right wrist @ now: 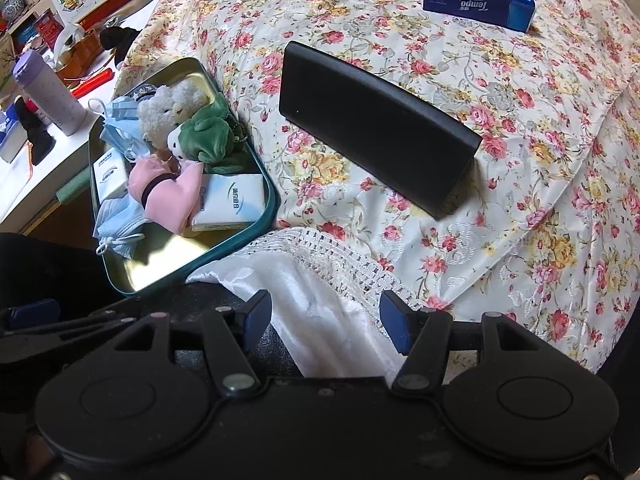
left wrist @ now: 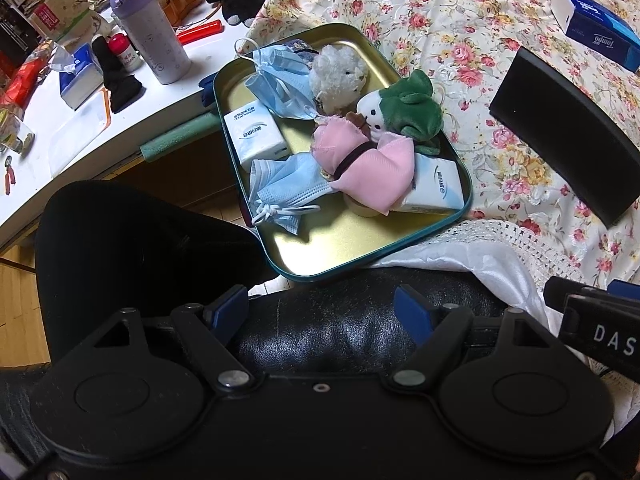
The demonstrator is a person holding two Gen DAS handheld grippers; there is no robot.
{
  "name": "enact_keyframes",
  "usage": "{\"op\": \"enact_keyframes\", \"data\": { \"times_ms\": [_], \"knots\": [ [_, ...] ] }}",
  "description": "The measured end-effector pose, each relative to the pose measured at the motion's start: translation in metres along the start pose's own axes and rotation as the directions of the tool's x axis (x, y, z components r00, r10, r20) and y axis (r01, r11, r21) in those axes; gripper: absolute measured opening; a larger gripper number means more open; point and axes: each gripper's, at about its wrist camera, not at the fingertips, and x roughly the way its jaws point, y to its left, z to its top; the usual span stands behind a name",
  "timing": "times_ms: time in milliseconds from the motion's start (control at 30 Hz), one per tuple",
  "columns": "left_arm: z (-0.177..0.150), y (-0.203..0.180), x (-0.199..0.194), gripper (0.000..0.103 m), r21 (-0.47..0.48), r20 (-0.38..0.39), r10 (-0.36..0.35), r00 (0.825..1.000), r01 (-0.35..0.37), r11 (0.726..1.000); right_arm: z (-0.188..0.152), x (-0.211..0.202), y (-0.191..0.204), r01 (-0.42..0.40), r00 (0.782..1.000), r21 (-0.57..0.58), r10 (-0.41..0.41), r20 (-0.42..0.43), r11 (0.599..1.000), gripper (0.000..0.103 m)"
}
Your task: Organize soft objects
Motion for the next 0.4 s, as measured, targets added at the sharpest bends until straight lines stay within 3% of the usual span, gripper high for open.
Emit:
{"op": "enact_keyframes", "data": {
  "times_ms": [400],
  "knots": [
    [-0.0009,0.0017,-0.0007,0.076,-0.003,0.012,0.018,1.000,-0.018,1.000,-0.0016,0.0017,0.0028,0.001,1.000,-0.016,-0.001,-0.002,1.000,0.060]
  ]
}}
